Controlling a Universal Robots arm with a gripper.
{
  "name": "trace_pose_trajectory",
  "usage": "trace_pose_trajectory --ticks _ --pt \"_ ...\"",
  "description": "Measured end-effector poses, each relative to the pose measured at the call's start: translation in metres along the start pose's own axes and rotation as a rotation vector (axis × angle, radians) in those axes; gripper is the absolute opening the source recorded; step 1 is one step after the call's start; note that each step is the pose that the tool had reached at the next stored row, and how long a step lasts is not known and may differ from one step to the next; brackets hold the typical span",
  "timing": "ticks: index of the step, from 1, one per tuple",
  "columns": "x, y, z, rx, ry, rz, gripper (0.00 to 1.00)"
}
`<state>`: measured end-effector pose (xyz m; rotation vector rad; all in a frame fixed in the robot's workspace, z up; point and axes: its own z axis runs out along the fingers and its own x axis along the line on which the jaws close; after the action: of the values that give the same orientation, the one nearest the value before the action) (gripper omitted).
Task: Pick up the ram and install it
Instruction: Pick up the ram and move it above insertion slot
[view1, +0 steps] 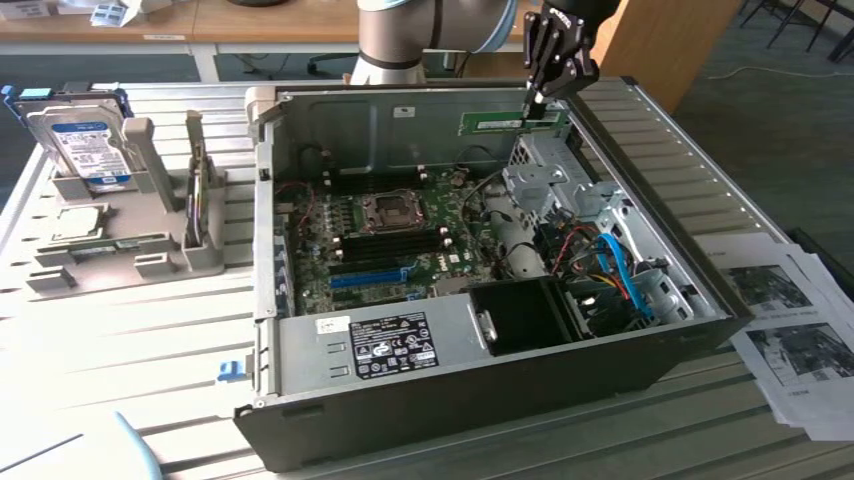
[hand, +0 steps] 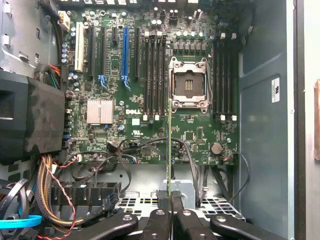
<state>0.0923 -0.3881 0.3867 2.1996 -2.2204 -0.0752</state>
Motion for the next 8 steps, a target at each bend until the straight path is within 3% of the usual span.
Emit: trace_pose_trajectory --ticks 8 --pt "0.0001 0.0067 0.0006 0.0000 -0.0002 0.000 0.11"
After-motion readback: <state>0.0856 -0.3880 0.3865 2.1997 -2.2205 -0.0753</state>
